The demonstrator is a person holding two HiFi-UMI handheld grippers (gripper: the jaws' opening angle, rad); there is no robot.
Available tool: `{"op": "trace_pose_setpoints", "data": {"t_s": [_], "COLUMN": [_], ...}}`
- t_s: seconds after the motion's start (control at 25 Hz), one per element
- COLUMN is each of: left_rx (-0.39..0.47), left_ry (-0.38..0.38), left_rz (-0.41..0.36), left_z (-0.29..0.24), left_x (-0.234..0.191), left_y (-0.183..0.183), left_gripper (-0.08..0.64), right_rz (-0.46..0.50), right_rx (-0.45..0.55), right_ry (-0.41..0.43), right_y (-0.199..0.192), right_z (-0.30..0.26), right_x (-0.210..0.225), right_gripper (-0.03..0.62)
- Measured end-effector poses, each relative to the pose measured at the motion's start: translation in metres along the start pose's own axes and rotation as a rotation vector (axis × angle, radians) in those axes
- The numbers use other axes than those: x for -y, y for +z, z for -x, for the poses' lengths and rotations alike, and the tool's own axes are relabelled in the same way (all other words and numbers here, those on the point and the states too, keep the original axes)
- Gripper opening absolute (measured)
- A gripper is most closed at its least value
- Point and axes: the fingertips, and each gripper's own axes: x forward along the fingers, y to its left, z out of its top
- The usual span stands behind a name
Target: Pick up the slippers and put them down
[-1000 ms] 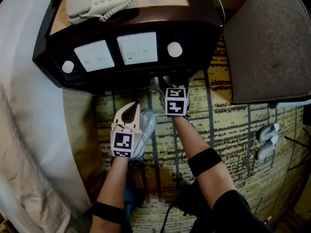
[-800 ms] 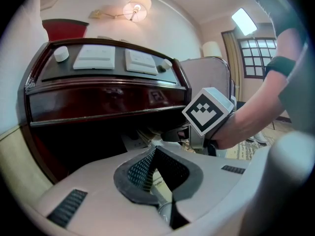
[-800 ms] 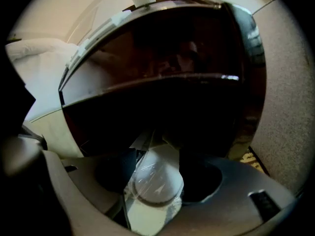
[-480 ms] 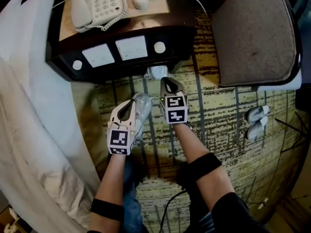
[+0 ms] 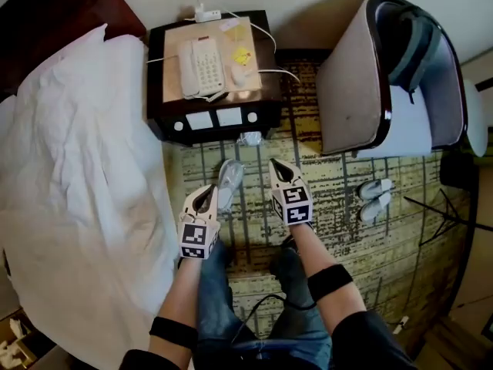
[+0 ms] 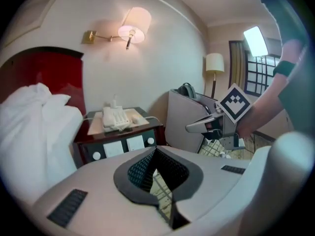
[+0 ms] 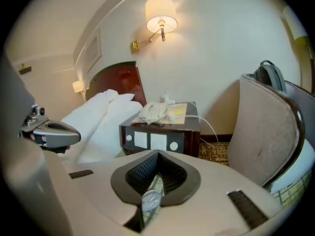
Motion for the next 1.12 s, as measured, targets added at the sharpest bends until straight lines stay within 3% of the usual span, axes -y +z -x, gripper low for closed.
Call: {"op": "trace_pose_setpoints", "data": {"t_s": [0.24,0.52,0.72,1.12], "left_rx": [0.042,0.091,0.113,0.128], "left_ry": [0.029,0.055,0.072,0.063], "left_rz": [-0.017,-0.017,0.006,0.009], "left_z": [0.100,0.193,0.240,0.276], "left_x": [0.017,0.042,0.054,0.063], "left_y": [0.104,0.167,0.182,0.189], "left_gripper": [0.000,0.000,0.000,0.000], "right_rz": [0.057,0.106,0.112,0.108], "right_rx": [0.057,0.100,0.103,0.110], "right_ry": [0.110,0.135,0.132,0.139], "right_y": [0.100,0.161,0.170,0.166], "right_z": [0.118,0.220,0.276,0.331], "right_x": [-0.050,-0.084,-0.093,-0.103], "right_gripper": [0.000,0.000,0.000,0.002]}}
